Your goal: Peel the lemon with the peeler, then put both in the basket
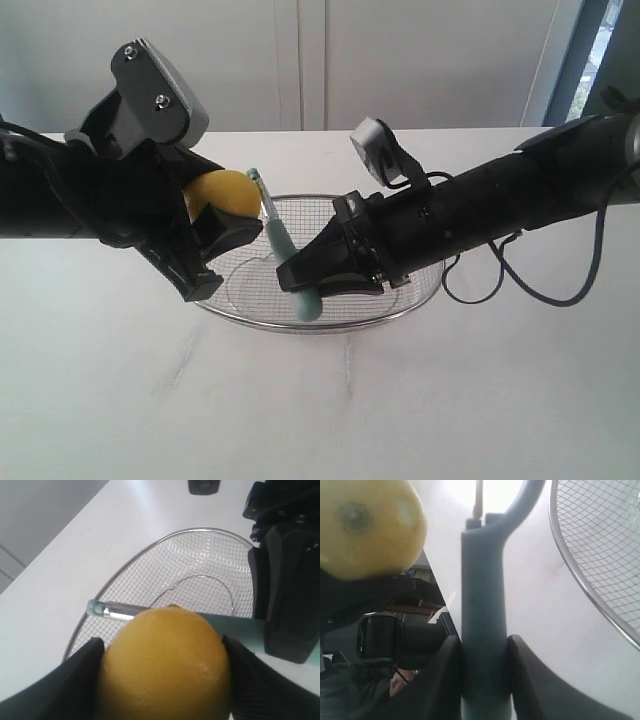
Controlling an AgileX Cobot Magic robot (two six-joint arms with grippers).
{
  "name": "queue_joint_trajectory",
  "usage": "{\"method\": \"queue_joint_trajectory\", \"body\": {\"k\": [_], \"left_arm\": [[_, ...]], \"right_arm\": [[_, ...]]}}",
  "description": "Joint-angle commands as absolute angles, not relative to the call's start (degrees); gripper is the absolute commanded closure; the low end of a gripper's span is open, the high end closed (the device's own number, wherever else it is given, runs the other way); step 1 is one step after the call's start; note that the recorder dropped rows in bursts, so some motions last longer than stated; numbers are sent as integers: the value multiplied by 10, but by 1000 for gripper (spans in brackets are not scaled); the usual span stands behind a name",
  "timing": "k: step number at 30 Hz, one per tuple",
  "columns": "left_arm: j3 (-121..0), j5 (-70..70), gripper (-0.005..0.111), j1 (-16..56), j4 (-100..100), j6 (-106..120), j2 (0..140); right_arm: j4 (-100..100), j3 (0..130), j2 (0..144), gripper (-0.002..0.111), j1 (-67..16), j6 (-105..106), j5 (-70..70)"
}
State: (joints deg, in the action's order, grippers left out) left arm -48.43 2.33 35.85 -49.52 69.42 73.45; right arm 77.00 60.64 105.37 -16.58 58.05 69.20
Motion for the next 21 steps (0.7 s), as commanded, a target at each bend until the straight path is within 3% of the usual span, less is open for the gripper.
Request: {"method": "queue_joint_trajectory", "body": {"k": [1,13,21], "left_arm": [[-488,31,107,361,-503,693,727],[-488,31,107,361,-503,693,727],[-488,31,107,361,-503,693,727]], "right_arm": [[772,605,1030,108,-143,585,700],[738,605,927,108,-68,571,700],[660,603,895,108,-63,551,692]]}}
